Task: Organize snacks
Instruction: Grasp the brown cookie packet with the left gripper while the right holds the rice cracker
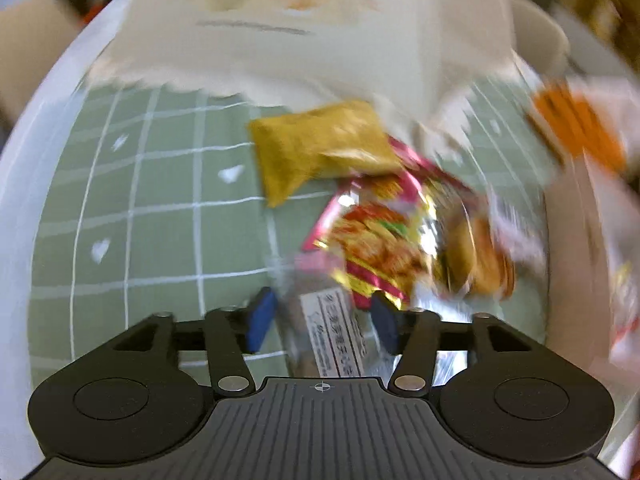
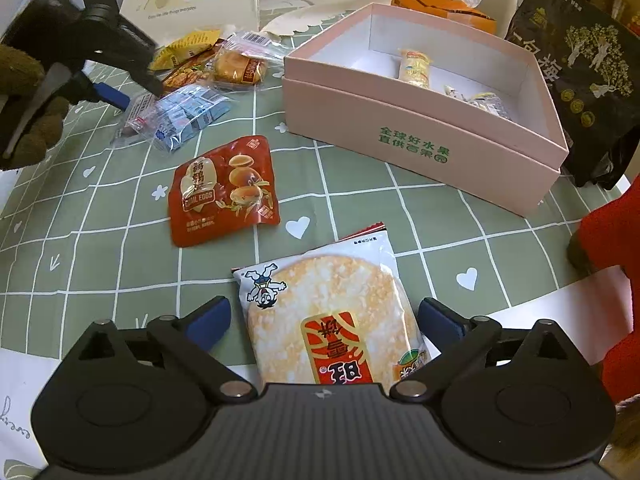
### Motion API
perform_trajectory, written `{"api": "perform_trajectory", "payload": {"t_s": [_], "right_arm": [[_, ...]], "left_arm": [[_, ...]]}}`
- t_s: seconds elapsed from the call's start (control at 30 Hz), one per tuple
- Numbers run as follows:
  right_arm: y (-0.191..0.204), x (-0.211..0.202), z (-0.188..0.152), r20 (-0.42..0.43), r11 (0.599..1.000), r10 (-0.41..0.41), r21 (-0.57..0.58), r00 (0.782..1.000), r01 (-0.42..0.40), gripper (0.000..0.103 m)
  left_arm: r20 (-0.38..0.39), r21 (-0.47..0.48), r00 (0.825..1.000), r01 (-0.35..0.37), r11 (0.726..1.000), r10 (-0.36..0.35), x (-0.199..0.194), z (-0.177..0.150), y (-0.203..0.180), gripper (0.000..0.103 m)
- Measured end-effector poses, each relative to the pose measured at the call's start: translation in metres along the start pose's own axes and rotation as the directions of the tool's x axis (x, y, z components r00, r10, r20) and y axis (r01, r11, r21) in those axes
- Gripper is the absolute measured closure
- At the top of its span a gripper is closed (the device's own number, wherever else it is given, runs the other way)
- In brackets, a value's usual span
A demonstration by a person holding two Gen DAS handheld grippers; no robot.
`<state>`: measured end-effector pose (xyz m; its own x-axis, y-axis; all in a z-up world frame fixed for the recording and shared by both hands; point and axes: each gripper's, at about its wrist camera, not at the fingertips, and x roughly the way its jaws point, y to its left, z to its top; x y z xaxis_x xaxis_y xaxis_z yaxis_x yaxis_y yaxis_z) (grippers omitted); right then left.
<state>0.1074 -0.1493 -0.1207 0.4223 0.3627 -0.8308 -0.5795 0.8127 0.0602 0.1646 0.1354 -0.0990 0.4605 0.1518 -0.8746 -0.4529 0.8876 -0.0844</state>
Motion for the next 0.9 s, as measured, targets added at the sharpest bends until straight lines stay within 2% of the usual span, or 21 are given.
{"api": "perform_trajectory", "payload": {"t_s": [0.1, 0.23, 0.3, 0.43, 0.6, 0.8, 0.9], "right_arm": [[0.001, 0.0, -0.001, 0.005, 1.0, -0.001, -0.002, 1.0, 0.001, 0.0], [0.001, 0.0, -0.001, 0.002, 1.0, 0.0, -0.005, 1.0, 0.0, 0.0], [0.001, 0.0, -0.001, 0.003, 1.0, 0.0, -0.005, 1.0, 0.0, 0.0], [0.001, -0.002, -0.003, 0.019, 1.0, -0.004, -0.001, 1.0, 0.004, 0.0], [0.003, -0.003, -0.005, 0.024, 0.999, -0.021, 0.026, 0.999, 0.021, 0.0], [0.004, -0.003, -0.004, 0.016, 0.999, -0.028, 0.033, 0.999, 0.028, 0.0], [0.002, -0.005, -0.005, 0.002, 1.0, -0.019, 0.025, 1.0, 0.019, 0.001]], "left_arm": [[0.025, 0.158, 0.999, -0.025, 0.987, 0.022, -0.002, -0.014, -0.012, 0.039], [0.048, 0.2, 0.998, 0.019, 0.98, -0.029, -0.012, -0.036, 0.001, 0.045], [0.057, 0.227, 0.998, 0.02, 0.974, -0.034, -0.02, -0.045, 0.006, 0.056], [0.017, 0.209, 0.995, 0.09, 0.974, -0.095, -0.035, -0.066, 0.023, 0.057], [-0.05, 0.23, 0.982, 0.189, 0.955, -0.182, -0.057, -0.097, 0.036, 0.056], [-0.04, 0.219, 0.983, 0.182, 0.959, -0.177, -0.049, -0.088, 0.027, 0.057], [-0.054, 0.246, 0.98, 0.2, 0.948, -0.193, -0.047, -0.084, 0.013, 0.06]]}}
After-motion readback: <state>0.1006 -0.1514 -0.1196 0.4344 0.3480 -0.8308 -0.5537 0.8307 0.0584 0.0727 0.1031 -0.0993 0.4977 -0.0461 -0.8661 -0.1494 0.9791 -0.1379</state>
